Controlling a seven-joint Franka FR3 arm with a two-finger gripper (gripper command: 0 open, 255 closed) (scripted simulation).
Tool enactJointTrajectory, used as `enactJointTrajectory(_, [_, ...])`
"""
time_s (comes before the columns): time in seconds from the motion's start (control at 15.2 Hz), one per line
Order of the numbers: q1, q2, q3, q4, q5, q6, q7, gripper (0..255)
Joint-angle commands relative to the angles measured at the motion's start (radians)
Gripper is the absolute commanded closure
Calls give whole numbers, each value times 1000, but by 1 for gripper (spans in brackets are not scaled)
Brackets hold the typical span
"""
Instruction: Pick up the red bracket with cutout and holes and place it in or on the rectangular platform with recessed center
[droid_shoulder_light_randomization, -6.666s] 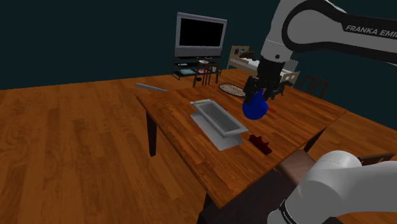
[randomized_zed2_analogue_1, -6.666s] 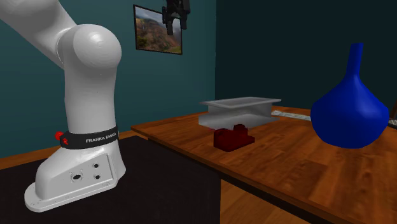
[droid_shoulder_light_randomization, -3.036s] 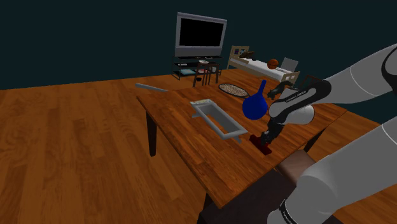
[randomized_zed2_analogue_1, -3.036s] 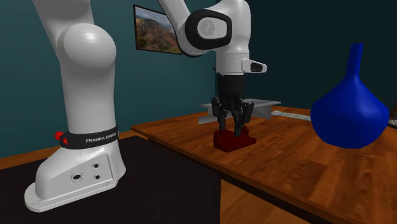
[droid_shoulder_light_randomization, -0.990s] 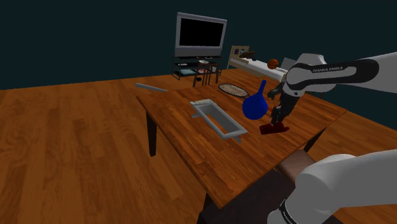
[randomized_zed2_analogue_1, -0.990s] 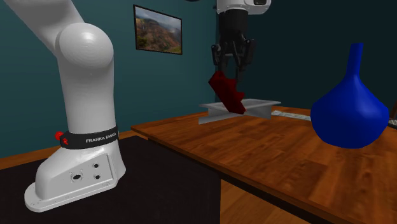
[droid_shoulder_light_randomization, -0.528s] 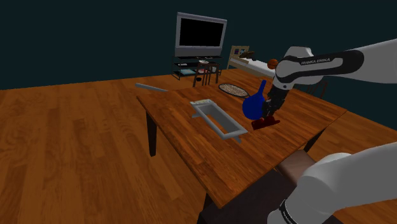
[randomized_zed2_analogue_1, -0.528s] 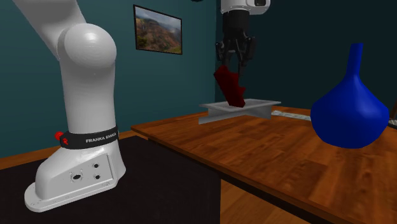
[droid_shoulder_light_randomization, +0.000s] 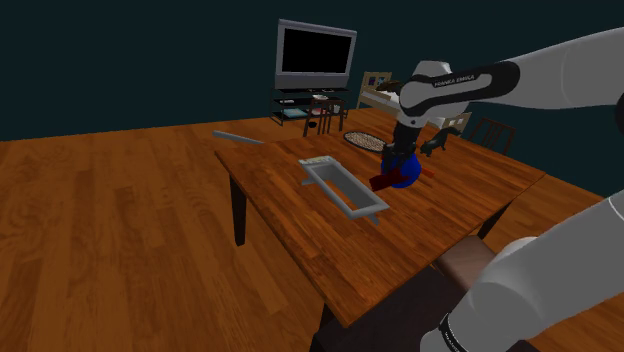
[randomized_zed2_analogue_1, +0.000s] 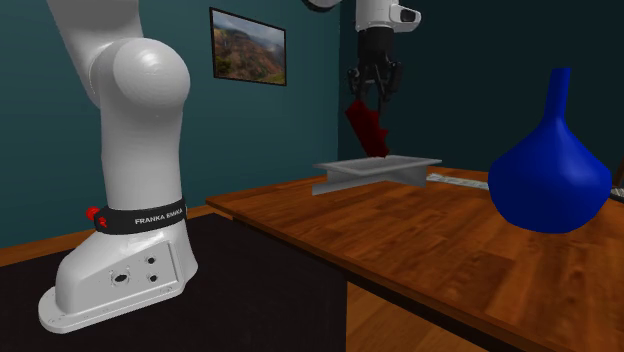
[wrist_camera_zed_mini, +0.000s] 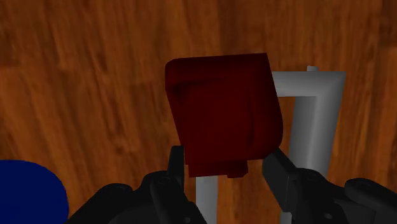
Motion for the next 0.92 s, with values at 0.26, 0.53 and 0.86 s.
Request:
enactJointTrajectory(0.26, [63,182,46,189,75,-15,64,255])
enactJointTrajectory(0.53, [94,320,73,356,120,-49,102,255])
enactJointTrajectory(0.86, [93,338,73,308,127,15,96,255])
